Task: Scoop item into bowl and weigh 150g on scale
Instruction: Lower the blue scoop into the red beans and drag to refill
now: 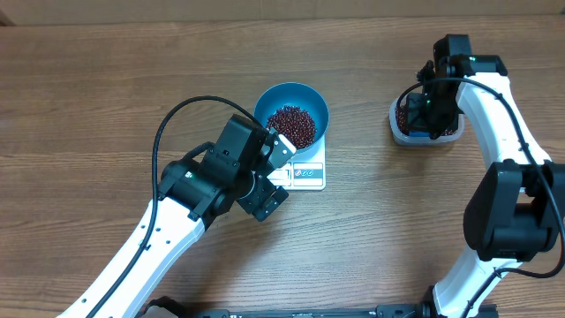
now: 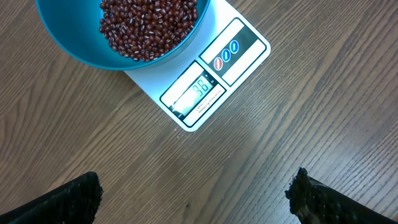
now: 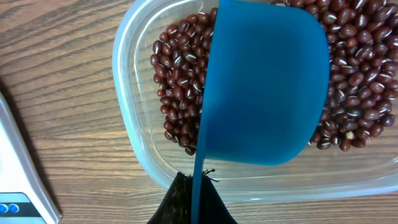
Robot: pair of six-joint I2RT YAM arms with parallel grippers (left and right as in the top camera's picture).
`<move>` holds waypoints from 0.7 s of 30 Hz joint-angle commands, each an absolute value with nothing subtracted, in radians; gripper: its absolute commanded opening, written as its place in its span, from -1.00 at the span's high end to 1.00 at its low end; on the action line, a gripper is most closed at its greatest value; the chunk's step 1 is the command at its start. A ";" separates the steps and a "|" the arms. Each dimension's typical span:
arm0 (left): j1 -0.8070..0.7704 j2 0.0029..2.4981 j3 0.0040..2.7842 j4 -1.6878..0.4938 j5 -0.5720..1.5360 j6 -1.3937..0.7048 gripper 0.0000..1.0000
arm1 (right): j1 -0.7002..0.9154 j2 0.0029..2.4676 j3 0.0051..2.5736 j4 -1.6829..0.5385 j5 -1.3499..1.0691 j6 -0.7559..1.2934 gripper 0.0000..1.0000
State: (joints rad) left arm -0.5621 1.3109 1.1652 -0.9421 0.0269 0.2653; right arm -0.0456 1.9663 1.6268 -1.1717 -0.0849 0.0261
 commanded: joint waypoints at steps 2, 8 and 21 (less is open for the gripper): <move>-0.557 1.307 1.158 -0.938 0.042 0.281 -0.99 | -0.057 1.945 1.625 -1.153 -0.150 0.003 0.92; -0.557 1.307 1.158 -0.938 0.042 0.281 -0.99 | -0.059 1.945 1.625 -1.153 -0.160 -0.001 0.92; -0.557 1.307 1.158 -0.938 0.042 0.281 -1.00 | -0.116 1.945 1.625 -1.145 -0.289 -0.001 0.92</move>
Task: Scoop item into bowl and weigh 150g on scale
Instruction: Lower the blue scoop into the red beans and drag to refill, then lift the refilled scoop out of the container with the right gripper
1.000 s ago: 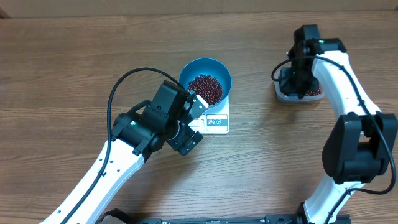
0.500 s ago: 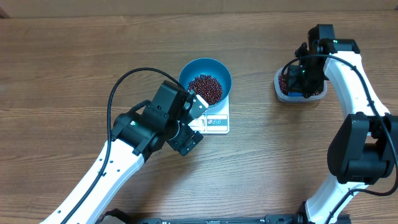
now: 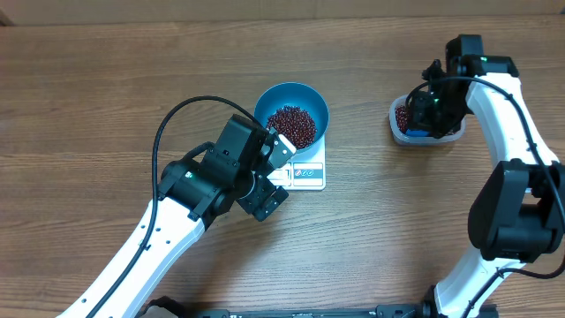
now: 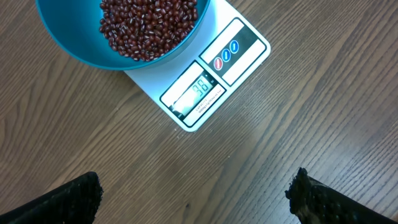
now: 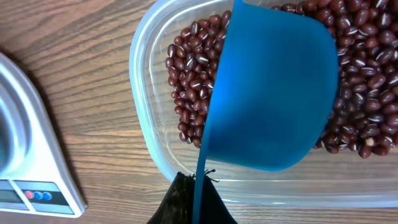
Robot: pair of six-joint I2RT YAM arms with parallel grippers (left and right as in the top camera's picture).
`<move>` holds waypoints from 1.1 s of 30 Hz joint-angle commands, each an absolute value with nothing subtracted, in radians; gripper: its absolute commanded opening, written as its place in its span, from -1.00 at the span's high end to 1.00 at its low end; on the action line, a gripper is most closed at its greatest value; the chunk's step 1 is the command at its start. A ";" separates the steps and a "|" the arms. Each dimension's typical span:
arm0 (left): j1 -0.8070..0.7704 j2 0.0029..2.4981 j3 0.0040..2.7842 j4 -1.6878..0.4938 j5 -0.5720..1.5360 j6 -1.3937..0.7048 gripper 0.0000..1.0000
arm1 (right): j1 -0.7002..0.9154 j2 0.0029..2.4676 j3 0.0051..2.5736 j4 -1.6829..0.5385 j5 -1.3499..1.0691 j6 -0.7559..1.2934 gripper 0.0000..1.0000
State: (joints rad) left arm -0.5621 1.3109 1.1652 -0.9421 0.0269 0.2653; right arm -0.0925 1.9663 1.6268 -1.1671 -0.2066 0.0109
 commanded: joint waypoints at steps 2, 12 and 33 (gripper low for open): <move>-0.557 1.307 1.158 -0.937 0.042 0.281 -0.99 | -0.136 1.945 1.625 -1.145 -0.310 -0.005 0.92; -0.557 1.307 1.158 -0.938 0.042 0.281 -0.99 | -0.231 1.945 1.625 -1.163 -0.492 -0.144 0.92; -0.557 1.307 1.158 -0.938 0.042 0.281 -0.99 | -0.377 1.945 1.624 -1.201 -0.601 -0.245 0.92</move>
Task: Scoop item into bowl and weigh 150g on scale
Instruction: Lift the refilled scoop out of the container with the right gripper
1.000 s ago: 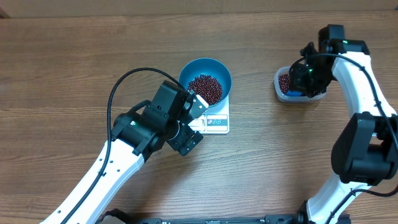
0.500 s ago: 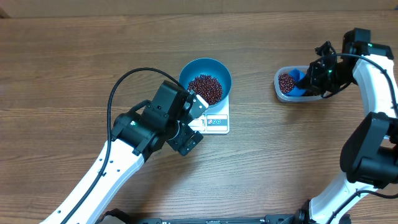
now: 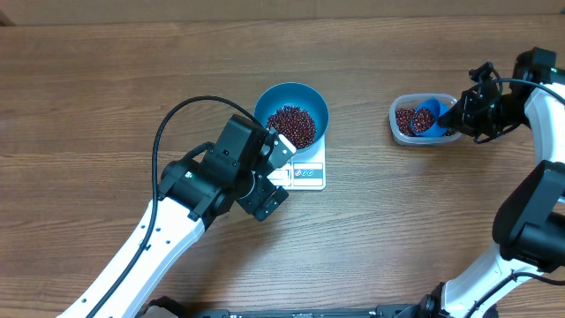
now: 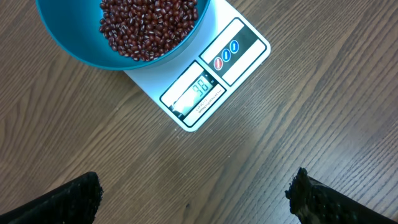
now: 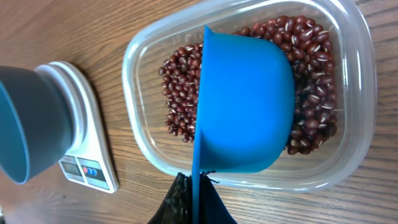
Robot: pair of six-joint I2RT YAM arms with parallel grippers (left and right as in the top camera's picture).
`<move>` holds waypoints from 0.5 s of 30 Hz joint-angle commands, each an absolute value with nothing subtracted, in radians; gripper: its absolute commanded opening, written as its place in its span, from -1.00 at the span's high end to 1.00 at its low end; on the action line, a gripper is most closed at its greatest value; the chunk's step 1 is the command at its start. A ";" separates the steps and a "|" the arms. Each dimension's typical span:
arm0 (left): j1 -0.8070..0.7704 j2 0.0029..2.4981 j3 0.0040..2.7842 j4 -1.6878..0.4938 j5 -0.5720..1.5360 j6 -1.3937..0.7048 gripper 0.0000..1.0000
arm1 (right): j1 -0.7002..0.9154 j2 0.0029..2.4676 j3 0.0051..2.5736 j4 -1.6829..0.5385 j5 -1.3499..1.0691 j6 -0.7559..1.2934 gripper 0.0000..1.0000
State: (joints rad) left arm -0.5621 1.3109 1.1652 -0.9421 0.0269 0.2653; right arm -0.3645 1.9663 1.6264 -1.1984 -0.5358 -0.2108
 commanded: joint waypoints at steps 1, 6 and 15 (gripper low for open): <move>-0.557 1.307 1.158 -0.937 0.042 0.281 -0.99 | -0.380 1.945 1.624 -1.204 -0.602 -0.245 0.92; -0.557 1.307 1.158 -0.938 0.042 0.281 -0.99 | -0.391 1.945 1.624 -1.217 -0.625 -0.246 0.92; -0.557 1.307 1.158 -0.938 0.042 0.281 -0.98 | -0.410 1.945 1.624 -1.240 -0.739 -0.303 0.92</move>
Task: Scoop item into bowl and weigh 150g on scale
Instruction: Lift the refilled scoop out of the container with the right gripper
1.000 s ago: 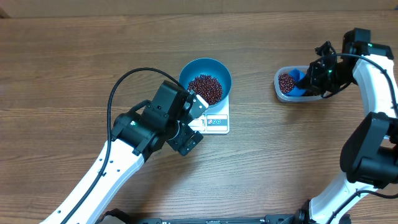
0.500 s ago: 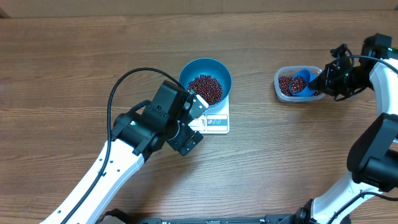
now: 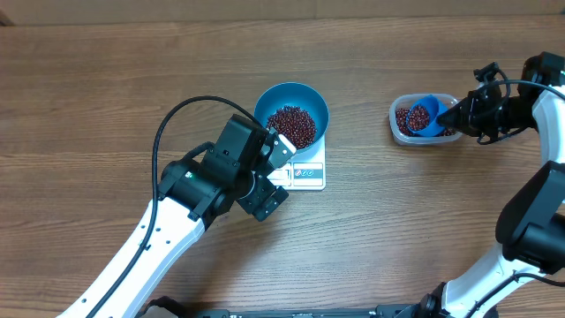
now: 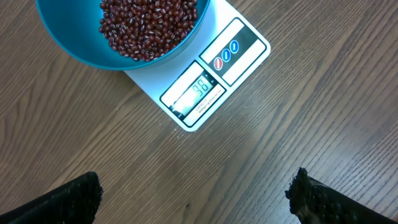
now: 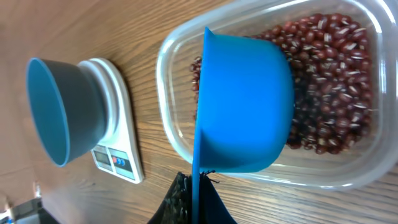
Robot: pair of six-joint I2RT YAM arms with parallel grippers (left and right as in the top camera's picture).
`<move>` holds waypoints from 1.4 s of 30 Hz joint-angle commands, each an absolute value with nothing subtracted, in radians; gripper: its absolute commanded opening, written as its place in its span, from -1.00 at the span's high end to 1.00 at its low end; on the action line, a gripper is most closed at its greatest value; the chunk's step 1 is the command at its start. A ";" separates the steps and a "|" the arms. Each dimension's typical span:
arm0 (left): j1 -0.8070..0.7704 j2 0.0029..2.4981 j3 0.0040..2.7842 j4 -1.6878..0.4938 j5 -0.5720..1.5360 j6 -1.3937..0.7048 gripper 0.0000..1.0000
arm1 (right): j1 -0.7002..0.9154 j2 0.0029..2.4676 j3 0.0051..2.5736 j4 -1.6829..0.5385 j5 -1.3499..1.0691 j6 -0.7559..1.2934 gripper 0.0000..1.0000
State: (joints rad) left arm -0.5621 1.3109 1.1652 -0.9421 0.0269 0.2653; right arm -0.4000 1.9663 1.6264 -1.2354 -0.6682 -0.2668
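Note:
A blue bowl (image 3: 292, 113) of red beans stands on the white scale (image 3: 305, 173), whose display (image 4: 199, 88) reads 58. At the right a clear tub (image 3: 403, 132) holds more red beans. My right gripper (image 5: 195, 196) is shut on the handle of a blue scoop (image 5: 245, 112), which hangs over the tub; in the overhead view the scoop (image 3: 427, 115) carries beans. My left gripper (image 4: 196, 196) is open above bare wood in front of the scale, with nothing between its fingers.
The wooden table (image 3: 106, 79) carries only the scale with its bowl and the tub. My left arm (image 3: 207, 185) lies across the lower left, its cable looping beside the bowl.
My right gripper has tilted and drawn back to the right with the scoop, so the bowl and scale show more fully in its wrist view. My left arm has stayed put.
The right gripper held the scoop down in the tub's beans, close over the container. Then it shifted slightly and the scale's corner came into its view. Later it sat further right with beans in the scoop, and now more so. The scale read 58 throughout.

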 commanded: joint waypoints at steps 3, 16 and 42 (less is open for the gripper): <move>-0.557 1.307 1.158 -0.938 0.042 0.281 -0.99 | -0.410 1.945 1.625 -1.260 -0.746 -0.325 0.92; -0.557 1.307 1.158 -0.938 0.042 0.281 -0.99 | -0.413 1.939 1.626 -1.293 -0.804 -0.376 0.92; -0.557 1.307 1.158 -0.938 0.042 0.281 -0.99 | -0.412 1.857 1.782 -1.368 -0.920 -0.376 0.92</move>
State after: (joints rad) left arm -0.5621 1.3109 1.1652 -0.9421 0.0269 0.2653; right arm -0.4061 1.8950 1.7485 -1.3666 -0.8402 -0.3637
